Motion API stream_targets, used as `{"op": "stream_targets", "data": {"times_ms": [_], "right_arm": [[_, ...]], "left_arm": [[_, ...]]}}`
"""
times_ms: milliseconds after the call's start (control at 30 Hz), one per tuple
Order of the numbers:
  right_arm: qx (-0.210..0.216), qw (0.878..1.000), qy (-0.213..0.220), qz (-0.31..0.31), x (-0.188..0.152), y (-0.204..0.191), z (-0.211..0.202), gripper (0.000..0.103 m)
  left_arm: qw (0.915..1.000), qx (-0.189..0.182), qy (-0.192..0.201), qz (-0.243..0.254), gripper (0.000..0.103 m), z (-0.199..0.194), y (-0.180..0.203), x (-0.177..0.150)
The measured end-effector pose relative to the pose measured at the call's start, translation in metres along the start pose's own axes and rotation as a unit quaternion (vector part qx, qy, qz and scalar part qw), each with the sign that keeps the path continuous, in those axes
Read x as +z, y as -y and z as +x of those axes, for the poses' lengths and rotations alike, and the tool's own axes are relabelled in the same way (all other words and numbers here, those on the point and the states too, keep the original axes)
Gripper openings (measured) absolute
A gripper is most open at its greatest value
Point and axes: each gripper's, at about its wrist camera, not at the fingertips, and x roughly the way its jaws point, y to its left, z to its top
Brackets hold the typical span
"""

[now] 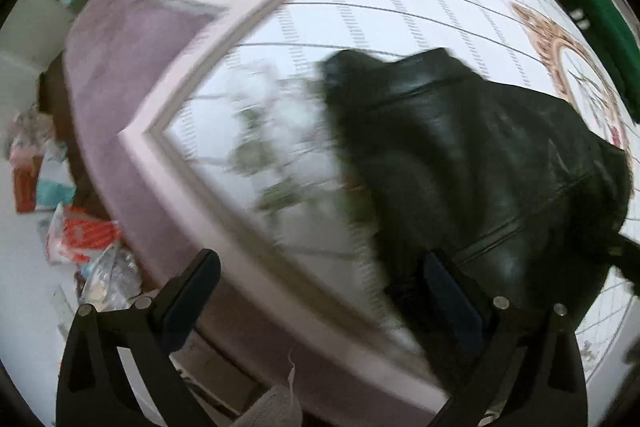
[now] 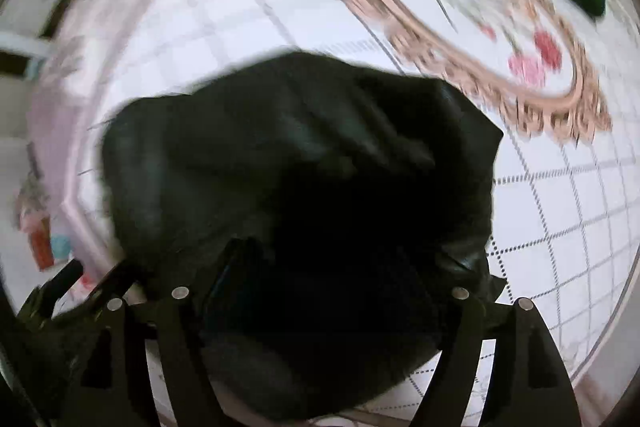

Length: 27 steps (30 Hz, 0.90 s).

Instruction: Fold large clothes

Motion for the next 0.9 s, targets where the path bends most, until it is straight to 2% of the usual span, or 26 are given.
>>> {"op": "stream_targets", "data": {"times_ms": [67,100,167,200,267,333,433,500,533,600,633,667,733,800,900], "right_arm": [[0.005,0.999,0.020,-0.030,-0.011,-0.012,-0.021,0.078],[0.019,0.999,0.020,-0.042,-0.015,-0.019,-0.026,0.078],[0.041,0.997,0.014,-0.066,-0.026,-0.036,-0.030,0.078],[0.051,0.995,0.010,-0.086,-0.031,-0.047,-0.025,0.078],[0.042,0.992,-0.004,-0.115,-0.037,-0.067,-0.008,0.078],[0.046,0.990,-0.017,-0.132,-0.041,-0.082,0.012,0.078],[-0.012,0.985,-0.031,-0.171,-0.051,-0.100,0.045,0.079],[-0.032,0.983,-0.026,-0.180,-0.053,-0.104,0.052,0.078],[-0.037,0.983,-0.024,-0.180,-0.053,-0.104,0.053,0.074],[-0.042,0.984,-0.014,-0.175,-0.055,-0.102,0.052,0.059],[-0.027,0.984,-0.013,-0.174,-0.056,-0.102,0.051,0.039],[-0.019,0.985,-0.014,-0.172,-0.057,-0.105,0.050,0.029],[-0.018,0.983,-0.012,-0.183,-0.063,-0.111,0.044,0.022],[0.014,0.982,-0.025,-0.186,-0.068,-0.112,0.036,0.016],[0.037,0.975,-0.043,-0.215,-0.079,-0.113,0.035,0.014]], "left_arm": [[0.9998,0.013,-0.012,-0.006,0.103,0.009,-0.011,-0.012],[0.9993,0.012,-0.032,-0.014,0.103,0.022,-0.018,-0.021],[0.9979,-0.005,-0.056,-0.033,0.103,0.039,-0.026,-0.030],[0.9966,-0.020,-0.064,-0.048,0.103,0.048,-0.030,-0.034],[0.9948,-0.042,-0.069,-0.062,0.103,0.057,-0.032,-0.038],[0.9947,-0.045,-0.070,-0.060,0.103,0.067,-0.030,-0.039],[0.9954,-0.039,-0.066,-0.056,0.103,0.078,-0.029,-0.040],[0.9944,-0.052,-0.066,-0.064,0.103,0.082,-0.034,-0.042],[0.9941,-0.057,-0.063,-0.067,0.103,0.082,-0.038,-0.043],[0.9942,-0.060,-0.060,-0.066,0.103,0.083,-0.043,-0.045],[0.9941,-0.063,-0.059,-0.067,0.103,0.084,-0.045,-0.046],[0.9939,-0.065,-0.057,-0.068,0.103,0.084,-0.044,-0.047],[0.9931,-0.074,-0.056,-0.072,0.103,0.085,-0.044,-0.050],[0.9918,-0.085,-0.055,-0.078,0.103,0.087,-0.050,-0.050],[0.9913,-0.089,-0.061,-0.076,0.103,0.090,-0.054,-0.051]]}}
